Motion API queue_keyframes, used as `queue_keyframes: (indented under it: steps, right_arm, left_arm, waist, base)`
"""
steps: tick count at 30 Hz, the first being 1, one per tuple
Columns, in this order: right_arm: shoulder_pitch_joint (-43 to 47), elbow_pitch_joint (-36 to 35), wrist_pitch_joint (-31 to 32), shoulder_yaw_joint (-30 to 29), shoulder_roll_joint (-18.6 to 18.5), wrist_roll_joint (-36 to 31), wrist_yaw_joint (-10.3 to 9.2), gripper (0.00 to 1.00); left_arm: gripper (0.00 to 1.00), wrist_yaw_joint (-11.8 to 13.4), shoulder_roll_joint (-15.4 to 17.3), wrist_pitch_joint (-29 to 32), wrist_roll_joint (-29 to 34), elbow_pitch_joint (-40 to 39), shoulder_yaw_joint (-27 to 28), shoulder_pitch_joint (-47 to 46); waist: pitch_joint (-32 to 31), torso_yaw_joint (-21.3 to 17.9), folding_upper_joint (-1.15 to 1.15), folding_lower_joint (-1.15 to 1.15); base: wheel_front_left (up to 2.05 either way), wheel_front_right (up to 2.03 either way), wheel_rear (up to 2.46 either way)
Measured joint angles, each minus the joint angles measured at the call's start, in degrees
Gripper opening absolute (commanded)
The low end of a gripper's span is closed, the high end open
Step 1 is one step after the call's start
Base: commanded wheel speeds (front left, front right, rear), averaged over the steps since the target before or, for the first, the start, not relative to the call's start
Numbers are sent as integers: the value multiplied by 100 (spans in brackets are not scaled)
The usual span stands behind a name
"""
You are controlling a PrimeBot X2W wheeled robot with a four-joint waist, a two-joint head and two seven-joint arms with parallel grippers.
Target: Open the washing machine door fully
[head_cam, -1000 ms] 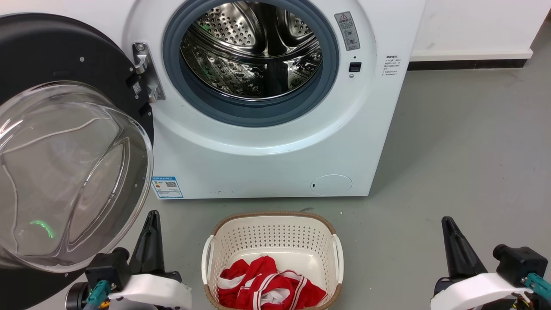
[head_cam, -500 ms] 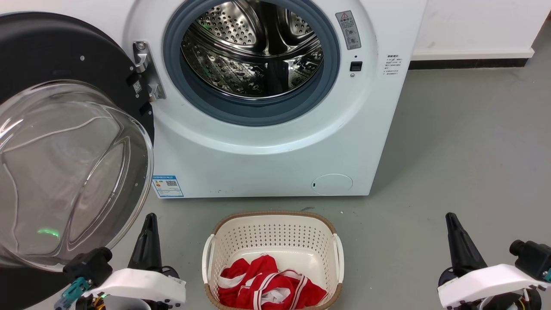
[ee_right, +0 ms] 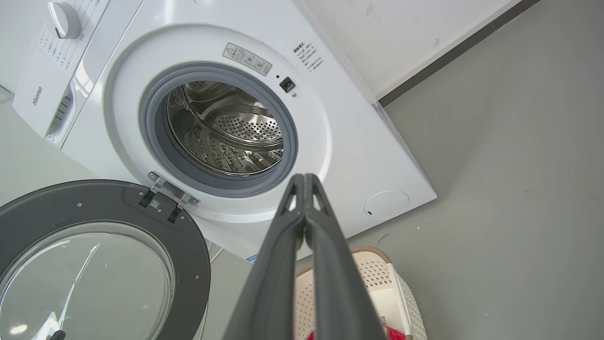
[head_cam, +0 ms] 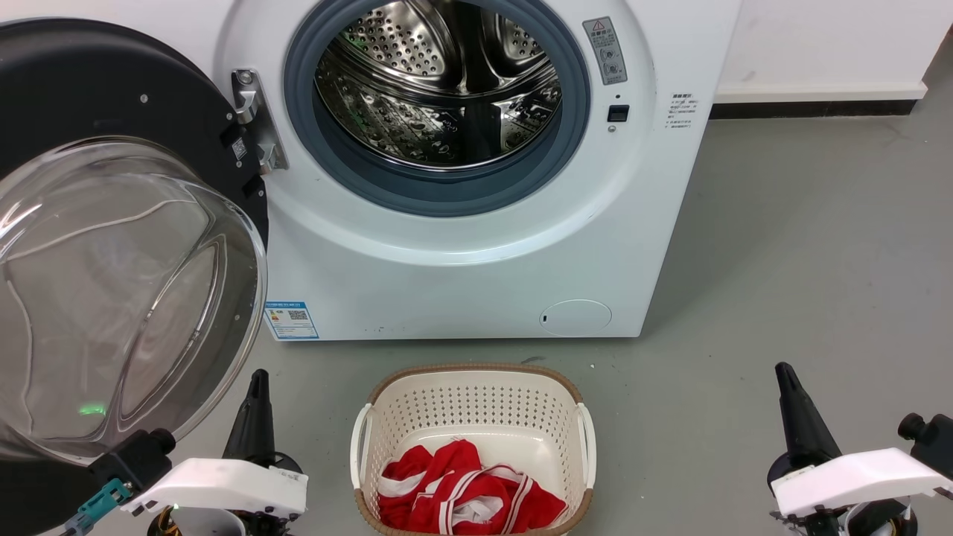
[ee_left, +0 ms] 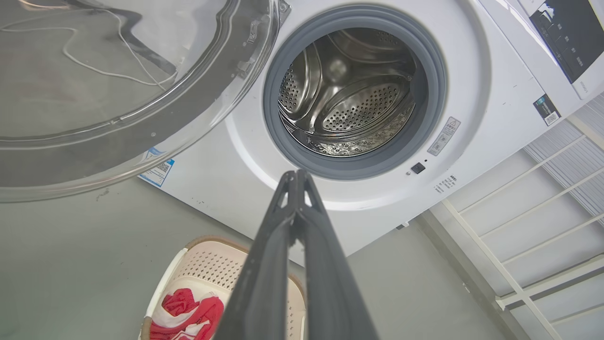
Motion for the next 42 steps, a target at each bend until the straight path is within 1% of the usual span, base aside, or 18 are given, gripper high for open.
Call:
queue_keyframes:
  steps: [19, 42]
  right_arm:
    - [-143, 178, 220, -75, -9, 1438, 0, 0]
    - [-325, 345, 449, -172, -12, 2851, 0, 0]
  left_arm:
    - [0, -122, -18, 347, -1444, 156, 123, -116]
    - [0, -268, -32, 699, -2877, 310, 252, -244]
  waist:
    - [21, 15, 0, 0]
    - [45, 34, 0, 0]
  base:
    - [0, 0, 0]
    - [0, 0, 0]
